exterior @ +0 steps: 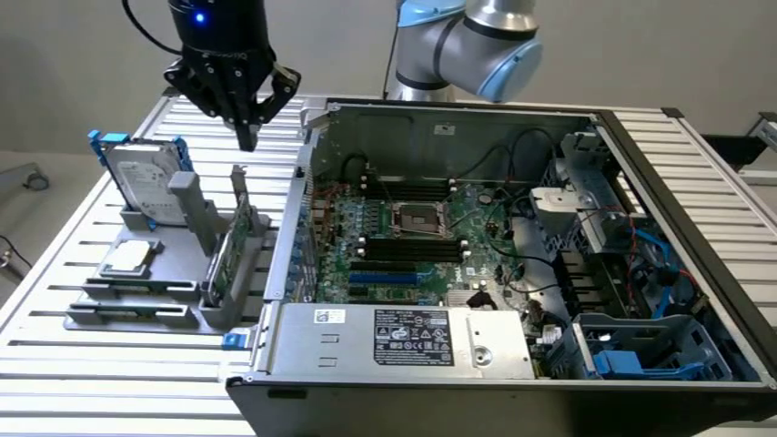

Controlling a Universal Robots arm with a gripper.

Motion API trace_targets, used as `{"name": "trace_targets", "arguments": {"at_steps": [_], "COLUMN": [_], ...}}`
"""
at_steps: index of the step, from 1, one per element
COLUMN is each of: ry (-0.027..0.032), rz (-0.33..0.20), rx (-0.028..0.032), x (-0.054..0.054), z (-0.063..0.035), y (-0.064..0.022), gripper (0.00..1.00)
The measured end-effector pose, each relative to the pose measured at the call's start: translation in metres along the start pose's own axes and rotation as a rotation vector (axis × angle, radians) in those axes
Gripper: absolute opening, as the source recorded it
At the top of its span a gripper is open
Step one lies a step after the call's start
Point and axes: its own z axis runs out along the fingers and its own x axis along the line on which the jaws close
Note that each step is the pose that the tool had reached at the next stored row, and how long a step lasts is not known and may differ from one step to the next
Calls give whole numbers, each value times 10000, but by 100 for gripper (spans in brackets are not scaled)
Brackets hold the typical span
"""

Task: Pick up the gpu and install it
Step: 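Reach for the gpu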

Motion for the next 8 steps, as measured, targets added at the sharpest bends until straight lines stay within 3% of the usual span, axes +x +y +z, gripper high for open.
{"name": "trace_targets", "arguments": {"at_steps": [8], "ry": [22], "rz": [-79], "rx": [6], "x": [87], "z": [50], "y": [-42], "gripper": [11]}}
